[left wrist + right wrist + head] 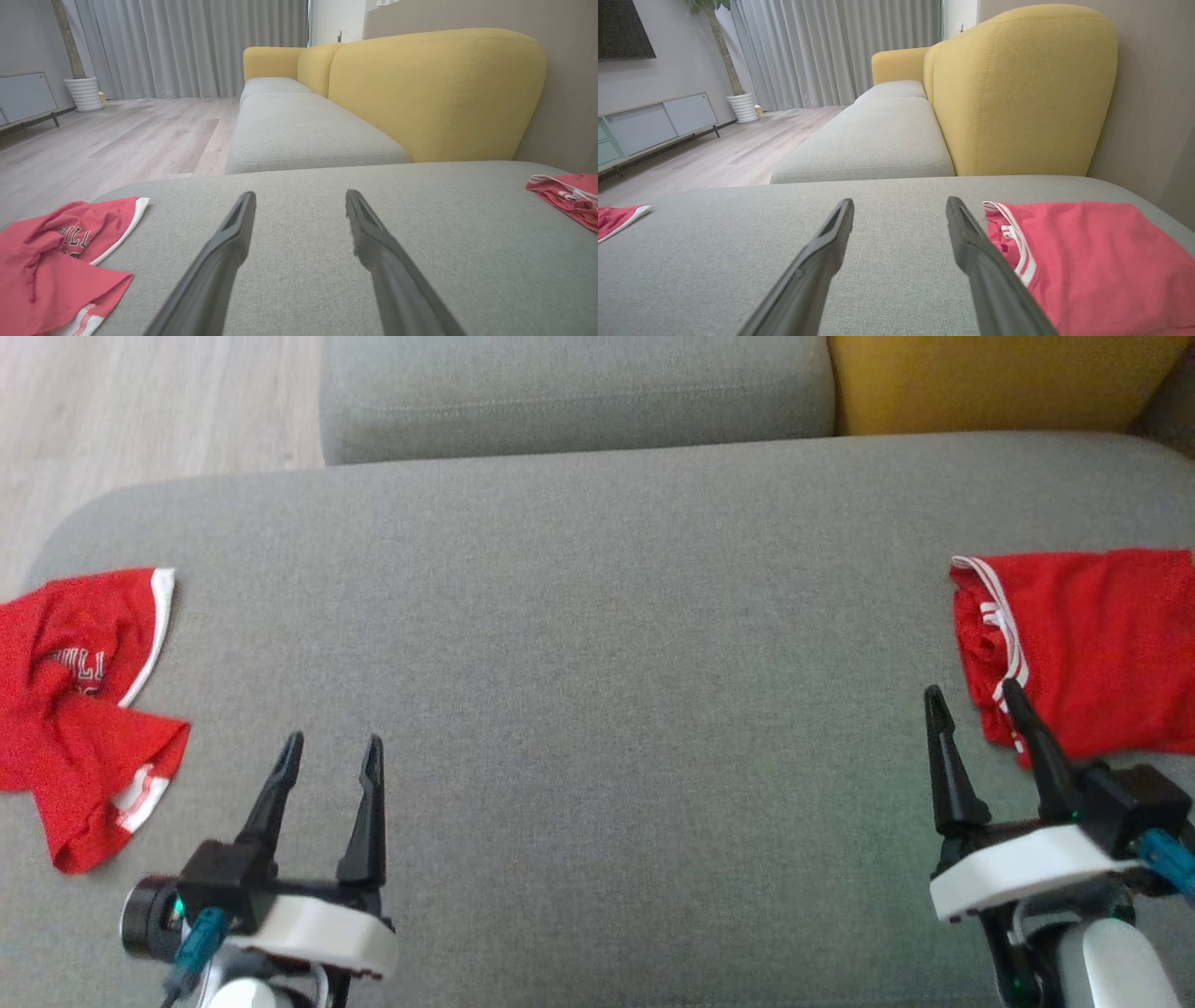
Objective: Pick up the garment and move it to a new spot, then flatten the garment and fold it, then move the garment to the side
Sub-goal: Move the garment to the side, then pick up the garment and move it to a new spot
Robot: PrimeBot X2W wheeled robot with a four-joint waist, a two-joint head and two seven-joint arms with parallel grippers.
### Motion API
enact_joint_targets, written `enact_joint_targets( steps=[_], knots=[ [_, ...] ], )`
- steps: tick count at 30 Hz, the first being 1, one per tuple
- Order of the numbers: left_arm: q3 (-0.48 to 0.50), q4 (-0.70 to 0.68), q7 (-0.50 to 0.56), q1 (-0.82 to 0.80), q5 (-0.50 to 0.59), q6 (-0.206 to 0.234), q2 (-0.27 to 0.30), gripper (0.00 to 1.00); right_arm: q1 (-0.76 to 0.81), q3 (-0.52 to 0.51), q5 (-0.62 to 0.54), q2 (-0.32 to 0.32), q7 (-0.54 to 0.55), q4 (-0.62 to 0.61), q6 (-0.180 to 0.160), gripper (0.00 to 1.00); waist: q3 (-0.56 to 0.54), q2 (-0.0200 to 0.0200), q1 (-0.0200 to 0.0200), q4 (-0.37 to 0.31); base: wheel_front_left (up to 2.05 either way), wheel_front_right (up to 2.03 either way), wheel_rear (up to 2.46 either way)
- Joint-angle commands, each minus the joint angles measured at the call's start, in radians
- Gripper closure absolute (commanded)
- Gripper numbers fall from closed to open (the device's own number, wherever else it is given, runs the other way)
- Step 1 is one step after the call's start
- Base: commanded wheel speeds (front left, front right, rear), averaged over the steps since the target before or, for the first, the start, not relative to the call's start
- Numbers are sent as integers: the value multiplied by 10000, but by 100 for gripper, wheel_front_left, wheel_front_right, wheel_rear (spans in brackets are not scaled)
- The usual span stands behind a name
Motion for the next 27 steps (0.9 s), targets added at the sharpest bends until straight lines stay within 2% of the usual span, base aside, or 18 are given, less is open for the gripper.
enact_joint_targets(
  steps=[1,27],
  knots=[
    [323,-315,48,-167,-64,90,182,0,-120,184,86,-14,0,-411,-9,0,-128,-1,1,-2,0,0,0],
    [228,-498,145,-163,-296,240,305,0,-35,159,197,-13,120,-614,-9,0,22,-1,1,100,0,0,0]
  ],
)
